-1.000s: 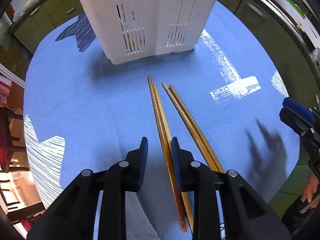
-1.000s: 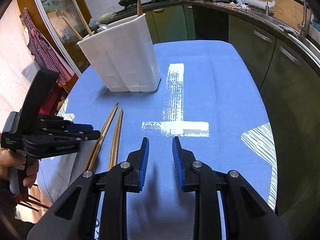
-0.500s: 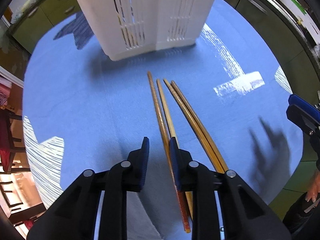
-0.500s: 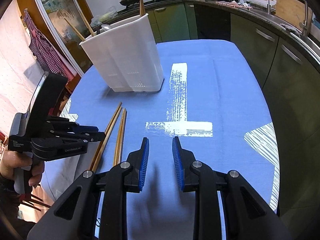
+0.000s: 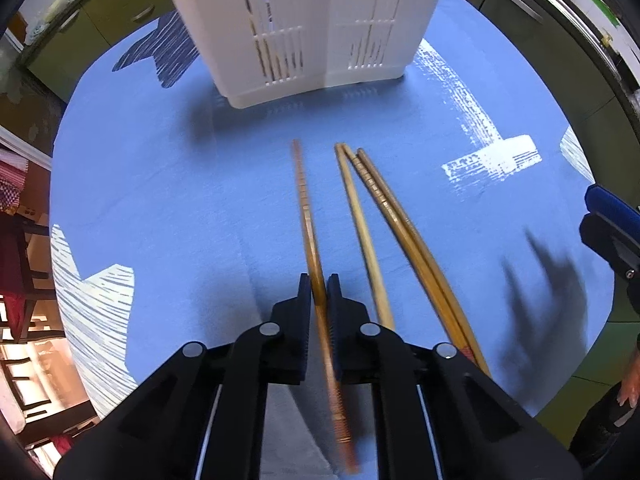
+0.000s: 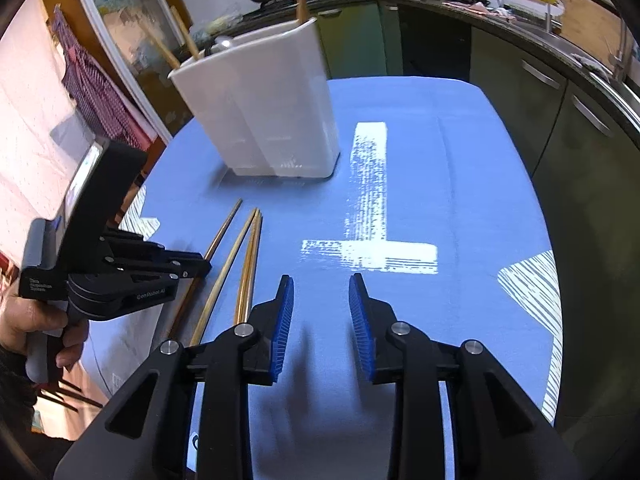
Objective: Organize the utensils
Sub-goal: 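Lower the left tool onto a wooden chopstick and close on it, then lift the chopstick upright with the left tool while the right tool grasps another chopstick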
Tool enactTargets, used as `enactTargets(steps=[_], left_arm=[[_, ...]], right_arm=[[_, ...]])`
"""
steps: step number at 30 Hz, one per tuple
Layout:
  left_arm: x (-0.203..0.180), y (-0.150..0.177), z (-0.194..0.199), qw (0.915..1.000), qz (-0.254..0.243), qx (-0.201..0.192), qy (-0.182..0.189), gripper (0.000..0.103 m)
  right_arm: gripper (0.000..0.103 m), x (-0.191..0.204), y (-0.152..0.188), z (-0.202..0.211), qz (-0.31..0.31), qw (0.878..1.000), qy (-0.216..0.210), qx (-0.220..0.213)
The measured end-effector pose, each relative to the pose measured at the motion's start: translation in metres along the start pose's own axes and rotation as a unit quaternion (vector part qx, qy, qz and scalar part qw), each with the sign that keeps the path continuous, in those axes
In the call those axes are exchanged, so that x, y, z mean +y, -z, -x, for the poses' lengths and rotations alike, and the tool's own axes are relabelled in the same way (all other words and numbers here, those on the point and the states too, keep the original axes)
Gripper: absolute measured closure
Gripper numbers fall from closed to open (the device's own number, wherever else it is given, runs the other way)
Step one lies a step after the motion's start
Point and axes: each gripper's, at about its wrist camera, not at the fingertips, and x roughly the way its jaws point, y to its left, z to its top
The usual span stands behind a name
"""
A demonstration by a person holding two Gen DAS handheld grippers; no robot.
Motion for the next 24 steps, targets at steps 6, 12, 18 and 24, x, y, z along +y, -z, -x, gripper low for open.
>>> enactTargets(steps=[6,12,18,24], left_arm=[[0.019,0.01,0.014,0.9997,0.015,-0.021,0.001,0.096],[0.042,0.028,0.048,0.997,0.031,-0.07,0.013,0.096],[0.054,0.05,0.079,0.9921,0.036,-0.119,0.017,0.096],[0.057,0.062,0.099,0.9879,0.031,-0.151,0.017,0.096]], right_arm=[[0.074,0.015,-0.005,-0.03,0.025,0.999,-0.005,0.046],[0.078,0.03,-0.013,-0.062,0.046,0.995,-0.018,0.091],[0.085,0.043,-0.024,-0.082,0.056,0.992,-0.025,0.113],[0.088,0.057,-0.029,-0.095,0.072,0.989,-0.018,0.127]])
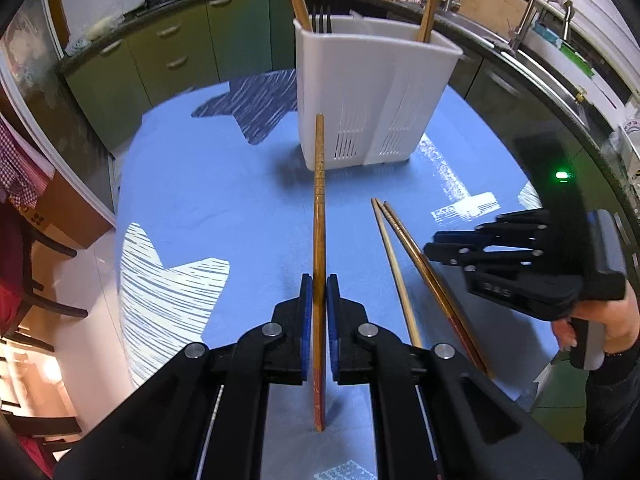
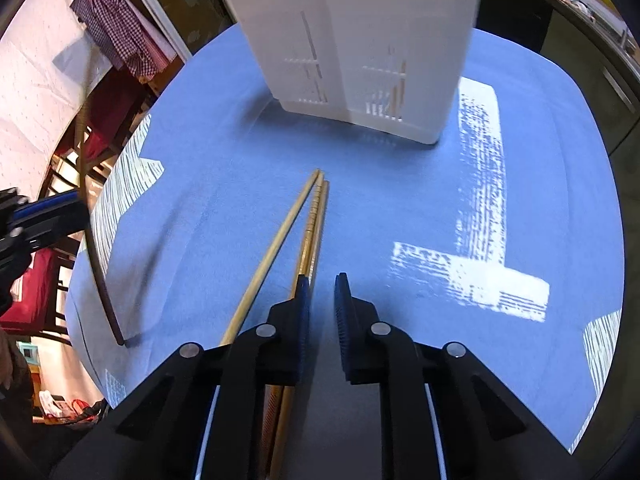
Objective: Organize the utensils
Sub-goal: 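Lift the chopstick upright with the left tool while the right tool grasps another chopstick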
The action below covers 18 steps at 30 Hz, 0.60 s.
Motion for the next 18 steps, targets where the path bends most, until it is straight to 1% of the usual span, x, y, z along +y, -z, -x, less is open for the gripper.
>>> enactTargets(steps=[6,8,10,18], left_arm=[[-0.004,0.005,0.007,1.0,-0.006,-0.005,0.004,0.096],[-0.004,0.005,0.007,1.0,-0.005,-0.006,0.006,0.096],[-0.005,0.006,0.008,0.9999,-0.006,-0.006,0.007,0.096],[-0.008,0.006,0.007,0.9999,-0.01,-0.005,0.009,0.096]], right_arm=[[0.091,0.009,-0.005,-0.008,0.014,1.0,0.02,0.008],[0.094,0.01,-0.005,-0.007,0.017,0.999,0.032,0.009],[0.094,0.011,-0.004,-0.006,0.018,0.999,0.041,0.009],[0.094,0.024,-0.008,-0.018,0.029,0.998,0.051,0.021]])
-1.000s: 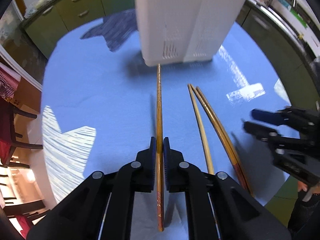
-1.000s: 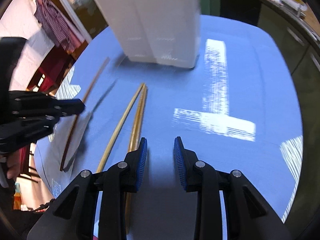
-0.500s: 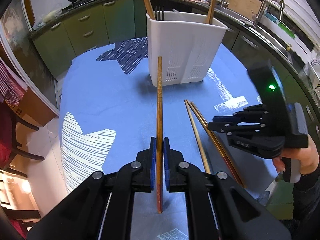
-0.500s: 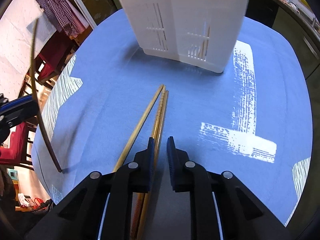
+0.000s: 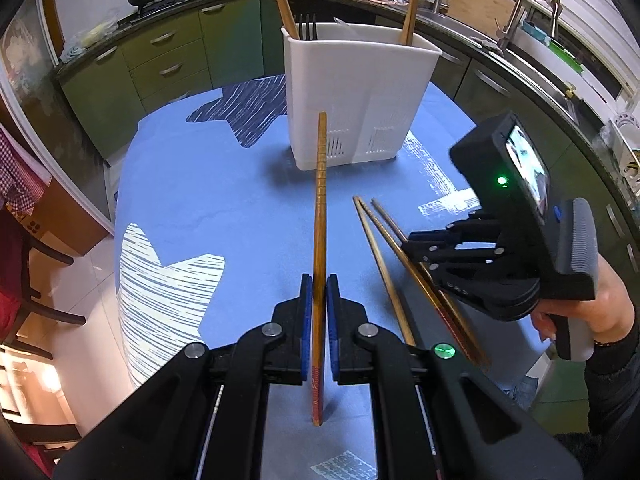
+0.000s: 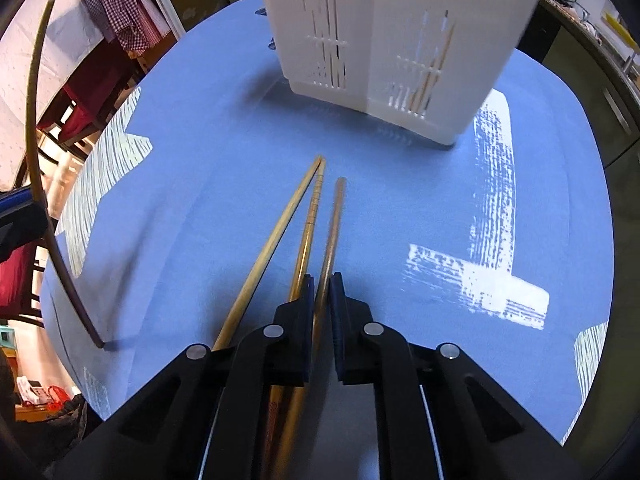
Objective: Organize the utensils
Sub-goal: 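Lift the chopstick upright with the left tool while the right tool grasps another chopstick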
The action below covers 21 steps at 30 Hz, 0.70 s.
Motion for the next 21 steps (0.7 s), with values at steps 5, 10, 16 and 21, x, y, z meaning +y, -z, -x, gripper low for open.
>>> enactTargets(steps=[5,10,16,21], left_arm=[[0.0,0.0,0.001,1.0,-0.001,-0.001,0.001,0.096],[0.002,0.0,0.005,1.0,-0.001,-0.005,0.002,0.096],[-0.001,-0.001,0.011,0.9999,-0.004,-0.013,0.002,0.096],[0.0,0.0,0.015,0.9998,-0.005,-0.017,0.002,0.096]], right_arm=[[0.096,-0.006,0.004,0.006,-0.008,1.0,0.002,-0.009],[0.096,-0.018,0.014,0.039,-0.027,0.998,-0.013,-0.058],[0.096,-0.035,0.036,0.117,-0.048,0.983,-0.031,-0.172],[0.096,-0.035,0.063,0.155,-0.049,0.973,-0.018,-0.226]])
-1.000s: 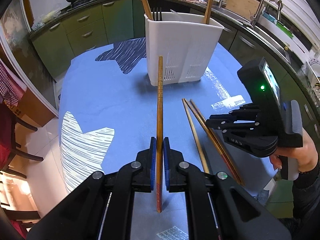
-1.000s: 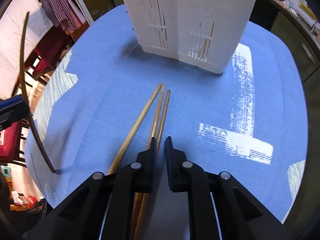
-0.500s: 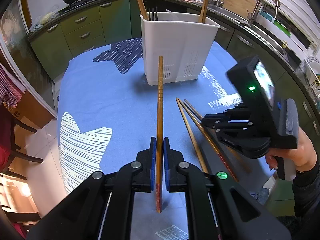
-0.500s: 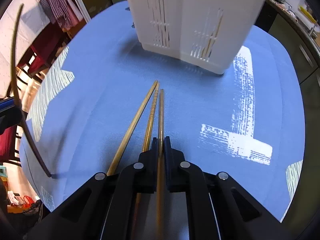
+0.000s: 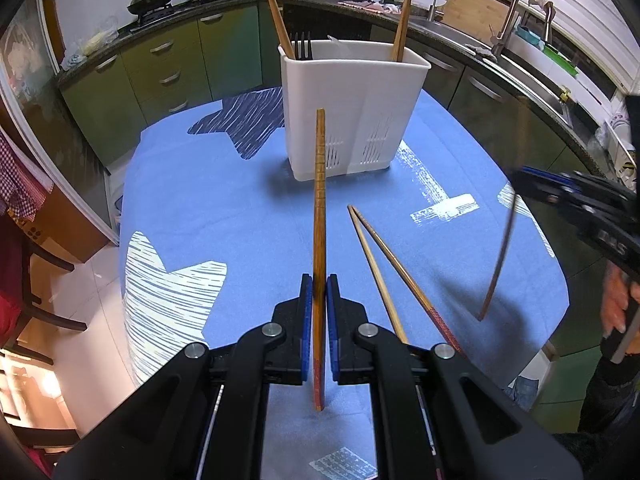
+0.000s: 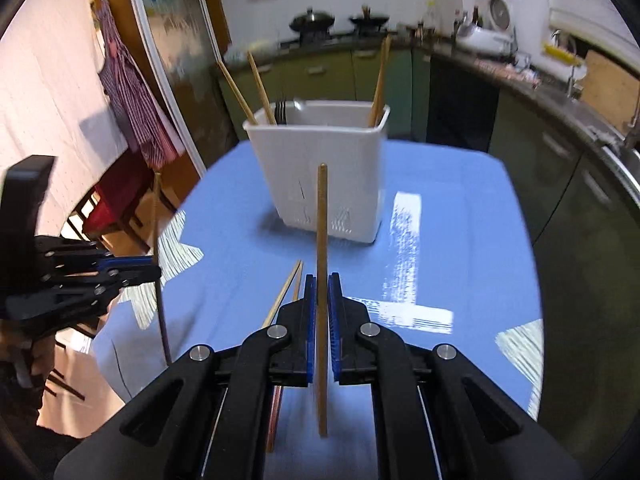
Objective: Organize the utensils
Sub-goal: 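Lift the chopstick upright with the left tool while the right tool grasps another chopstick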
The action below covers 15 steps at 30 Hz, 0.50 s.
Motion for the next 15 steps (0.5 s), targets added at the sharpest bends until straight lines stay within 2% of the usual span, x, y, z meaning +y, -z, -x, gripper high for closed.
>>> enactTargets(steps=[8,15], left_arm=[[-0.002,-0.001,0.017,0.9997,-0.004,-0.022,0.0,0.096],[-0.009,-0.006,0.031,0.9992,-0.011,-0.037,-0.002,0.096]], right_arm=[[0.096,-0.008,0.033,0.034,-0.026,0.999,0.001,-0.026],[0.096,-0.014,0.043,0.057,-0.038,0.998,-0.001,-0.052]])
